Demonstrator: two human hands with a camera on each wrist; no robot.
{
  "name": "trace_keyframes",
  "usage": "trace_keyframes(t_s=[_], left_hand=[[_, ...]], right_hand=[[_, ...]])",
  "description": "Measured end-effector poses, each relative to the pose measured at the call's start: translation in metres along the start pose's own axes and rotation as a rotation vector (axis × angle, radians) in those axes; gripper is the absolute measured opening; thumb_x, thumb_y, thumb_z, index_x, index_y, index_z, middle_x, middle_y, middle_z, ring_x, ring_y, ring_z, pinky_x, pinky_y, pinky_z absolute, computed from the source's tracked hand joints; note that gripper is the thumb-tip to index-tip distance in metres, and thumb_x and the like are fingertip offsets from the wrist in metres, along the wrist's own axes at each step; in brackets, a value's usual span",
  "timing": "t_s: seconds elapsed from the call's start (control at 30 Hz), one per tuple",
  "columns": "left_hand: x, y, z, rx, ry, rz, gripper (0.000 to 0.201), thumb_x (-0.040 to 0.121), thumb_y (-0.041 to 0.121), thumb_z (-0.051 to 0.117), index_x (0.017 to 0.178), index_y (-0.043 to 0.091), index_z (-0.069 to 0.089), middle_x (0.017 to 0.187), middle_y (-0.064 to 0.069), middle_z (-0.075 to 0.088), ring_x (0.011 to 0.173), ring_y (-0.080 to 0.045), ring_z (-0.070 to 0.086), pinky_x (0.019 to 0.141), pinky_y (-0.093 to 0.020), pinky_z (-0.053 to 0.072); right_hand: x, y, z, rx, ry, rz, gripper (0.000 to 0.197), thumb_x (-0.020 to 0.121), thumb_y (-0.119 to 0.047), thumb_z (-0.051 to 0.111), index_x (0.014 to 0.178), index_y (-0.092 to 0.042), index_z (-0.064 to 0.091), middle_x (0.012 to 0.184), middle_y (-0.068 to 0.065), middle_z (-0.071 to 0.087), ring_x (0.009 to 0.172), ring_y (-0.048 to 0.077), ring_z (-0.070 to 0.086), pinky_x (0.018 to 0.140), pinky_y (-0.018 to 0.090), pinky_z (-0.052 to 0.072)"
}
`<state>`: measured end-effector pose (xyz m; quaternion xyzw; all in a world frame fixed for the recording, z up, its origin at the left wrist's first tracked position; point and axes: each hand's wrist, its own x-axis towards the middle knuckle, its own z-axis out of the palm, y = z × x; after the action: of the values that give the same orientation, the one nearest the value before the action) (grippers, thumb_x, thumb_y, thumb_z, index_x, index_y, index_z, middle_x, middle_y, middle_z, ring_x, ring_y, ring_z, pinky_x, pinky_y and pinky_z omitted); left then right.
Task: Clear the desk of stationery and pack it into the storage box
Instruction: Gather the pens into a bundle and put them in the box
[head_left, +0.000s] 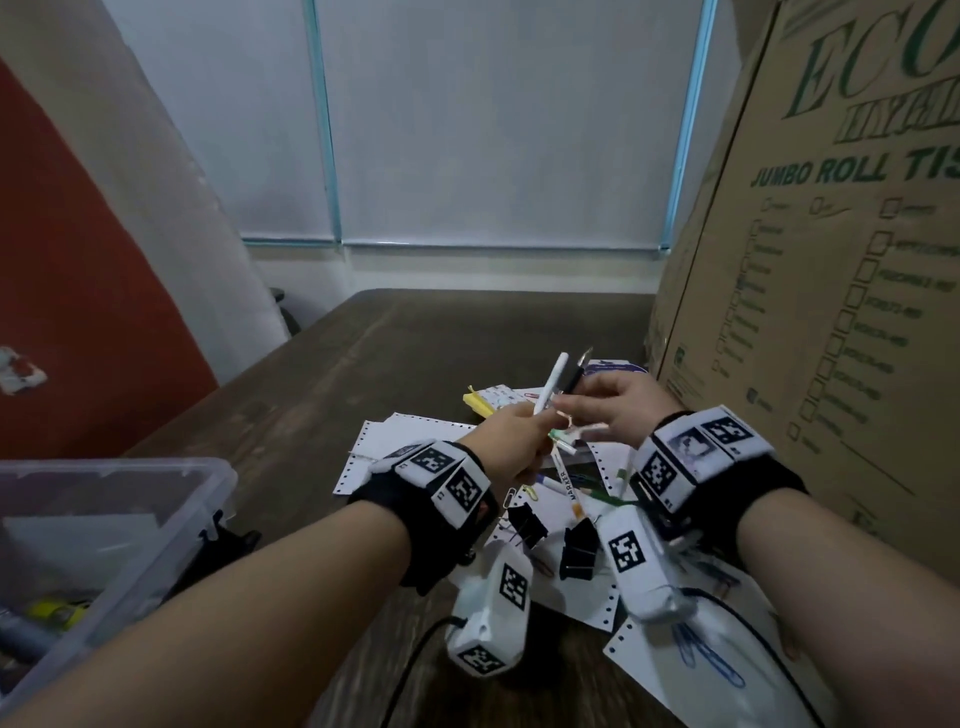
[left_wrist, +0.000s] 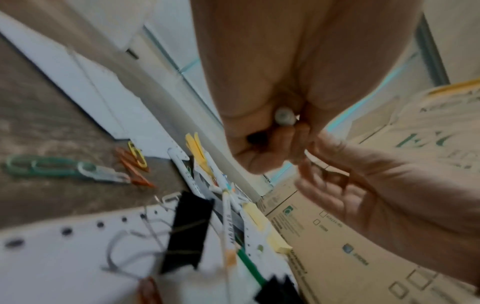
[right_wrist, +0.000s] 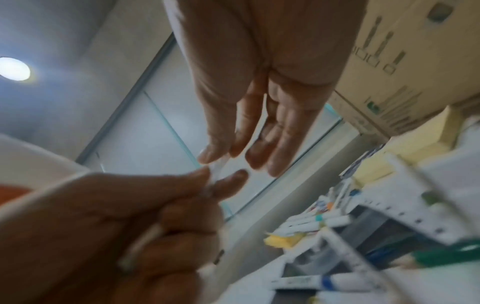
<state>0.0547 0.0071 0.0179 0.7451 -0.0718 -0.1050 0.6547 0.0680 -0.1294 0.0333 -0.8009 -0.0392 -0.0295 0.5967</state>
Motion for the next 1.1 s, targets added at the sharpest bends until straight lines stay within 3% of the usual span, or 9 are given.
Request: trace_keyframes(t_s=[0.1,0.2,0.27,0.43,0.63,0.73,0.8,0.93,1.1], left_hand=[[0.005,-0.003,-0.015,0.259,0.066,0.0,0.023,0.097,0.03,0.048,0.086,0.01,0.052,0.059,0.001,0.037,0.042,-0.011,0.033,0.038,-0.019,0.03],[0.01,-0.009,-0.029,0.343,0.16,-0.008,0.038,0.088,0.047,0.058,0.068,0.016,0.047,0.056,0.001,0.039,0.044,-0.014,0.036,0.047,-0.023,0.032],[0.009,-0.01,-0.033,0.349,0.193,-0.04,0.048,0.084,0.053,0.059,0.062,0.014,0.042,0.05,0.0,0.039,0.041,-0.014,0.036,0.047,-0.023,0.031],[0.011,-0.014,-0.029,0.265,0.203,-0.106,0.052,0.092,0.048,0.049,0.056,0.01,0.044,0.049,-0.004,0.045,0.041,-0.019,0.042,0.048,-0.024,0.035],[0.011,-0.018,-0.017,0.098,0.135,-0.177,0.035,0.099,0.023,0.041,0.066,0.01,0.044,0.046,0.0,0.037,0.026,-0.011,0.034,0.036,-0.018,0.03],[0.011,-0.018,-0.017,0.319,0.117,-0.216,0.02,0.095,0.012,0.048,0.078,0.004,0.054,0.056,-0.001,0.042,0.033,-0.007,0.042,0.029,-0.014,0.033],[0.012,-0.02,-0.019,0.407,0.097,-0.267,0.02,0.093,0.015,0.052,0.082,0.001,0.058,0.056,-0.004,0.043,0.042,-0.014,0.041,0.037,-0.021,0.035],[0.018,-0.021,-0.023,0.412,0.127,-0.262,0.04,0.088,0.033,0.062,0.061,0.009,0.044,0.043,-0.003,0.039,0.037,-0.018,0.035,0.044,-0.022,0.03],[0.016,-0.011,-0.015,0.304,0.088,-0.16,0.04,0.086,0.044,0.062,0.1,0.007,0.063,0.049,0.001,0.035,0.023,-0.007,0.031,0.034,-0.015,0.027]], right_hand=[[0.005,0.016,-0.012,-0.49,-0.039,0.158,0.017,0.08,-0.015,0.071,0.095,-0.01,0.065,0.083,-0.001,0.064,0.075,0.011,0.059,0.061,0.022,0.047],[0.013,0.045,-0.016,-1.056,-0.153,0.294,0.028,0.085,-0.012,0.064,0.112,-0.005,0.065,0.109,0.007,0.068,0.101,0.022,0.064,0.086,0.032,0.053],[0.018,0.065,-0.017,-1.221,-0.15,0.309,0.036,0.085,-0.016,0.061,0.118,-0.003,0.061,0.112,0.01,0.068,0.107,0.029,0.062,0.094,0.038,0.051],[0.024,0.072,-0.022,-1.215,-0.181,0.308,0.01,0.087,-0.014,0.054,0.087,-0.005,0.058,0.079,0.007,0.063,0.085,0.023,0.064,0.078,0.03,0.05],[0.026,0.07,-0.02,-1.196,-0.191,0.278,0.028,0.086,-0.018,0.061,0.108,-0.001,0.064,0.106,0.007,0.069,0.096,0.02,0.065,0.082,0.027,0.053],[0.025,0.074,-0.012,-1.26,-0.163,0.263,0.01,0.085,-0.016,0.056,0.082,-0.008,0.05,0.069,0.001,0.056,0.064,0.016,0.055,0.066,0.026,0.049],[0.022,0.071,-0.01,-1.25,-0.18,0.285,0.027,0.082,-0.02,0.059,0.063,-0.011,0.041,0.058,0.001,0.042,0.054,0.014,0.042,0.058,0.024,0.04],[0.014,0.047,-0.013,-0.925,-0.055,0.159,0.016,0.076,-0.019,0.069,0.07,-0.009,0.058,0.072,0.004,0.058,0.069,0.016,0.054,0.064,0.025,0.048],[0.012,0.014,-0.01,-0.389,0.034,-0.09,0.01,0.076,-0.014,0.071,0.074,-0.005,0.066,0.066,0.0,0.06,0.063,0.012,0.055,0.059,0.02,0.047]])
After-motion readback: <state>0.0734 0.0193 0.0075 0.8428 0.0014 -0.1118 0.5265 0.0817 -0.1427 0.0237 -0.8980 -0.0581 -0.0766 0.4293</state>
